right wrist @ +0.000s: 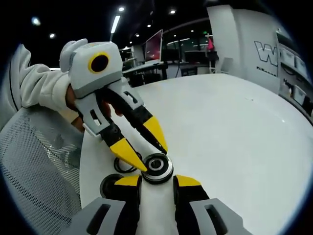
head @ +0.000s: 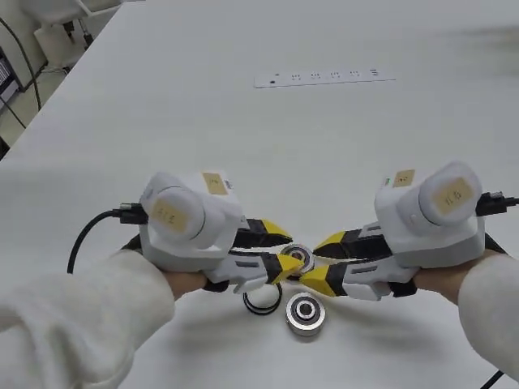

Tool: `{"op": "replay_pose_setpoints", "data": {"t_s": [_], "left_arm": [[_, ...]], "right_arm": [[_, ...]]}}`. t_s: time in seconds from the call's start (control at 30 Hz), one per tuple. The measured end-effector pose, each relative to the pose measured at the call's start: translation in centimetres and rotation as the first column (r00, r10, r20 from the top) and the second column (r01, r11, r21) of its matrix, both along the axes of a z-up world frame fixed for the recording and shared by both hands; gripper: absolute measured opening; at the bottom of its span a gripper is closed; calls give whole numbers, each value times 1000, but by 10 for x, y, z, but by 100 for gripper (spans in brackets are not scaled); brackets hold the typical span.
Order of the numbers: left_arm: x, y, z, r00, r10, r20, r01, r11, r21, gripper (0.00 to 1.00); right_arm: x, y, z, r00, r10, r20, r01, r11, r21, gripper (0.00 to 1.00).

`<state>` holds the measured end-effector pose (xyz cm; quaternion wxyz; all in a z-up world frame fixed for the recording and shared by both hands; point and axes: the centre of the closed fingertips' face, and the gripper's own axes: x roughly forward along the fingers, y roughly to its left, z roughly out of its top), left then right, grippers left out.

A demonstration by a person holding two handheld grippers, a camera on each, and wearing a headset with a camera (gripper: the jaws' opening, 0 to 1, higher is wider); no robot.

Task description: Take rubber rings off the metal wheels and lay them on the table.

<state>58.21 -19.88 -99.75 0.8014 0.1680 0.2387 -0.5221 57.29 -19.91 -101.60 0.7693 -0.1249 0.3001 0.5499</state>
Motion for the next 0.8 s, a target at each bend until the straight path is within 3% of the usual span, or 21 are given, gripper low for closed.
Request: {"op": "replay_pose_setpoints", "data": {"t_s": [0.2,0.23,0.4,0.67,0.8], "left_arm": [[-1,-2,-4,1000,8,-29,-8,1000,-11,17],[-1,0,-5,999,23,-47,-24,1000,-13,17],[1,0,-3,999,26,-24,-26,1000,-14,14],[0,0,-2,999,30,-28,-31,999,-34,14],[0,0,-2,999,29,-28,-30,999,-34,14]], "right_arm": [[0,0,-1,1000,2,5,-2,1000,-4,22],[0,0,-1,1000,0,6,0,1000,-2,22],[0,2,-2,1000,-2,8,2,1000,0,22],[0,3,-3,1000,13,24,-13,1000,-9,22],[-1,2,-2,997,51,58,-49,998,-36,19]]}}
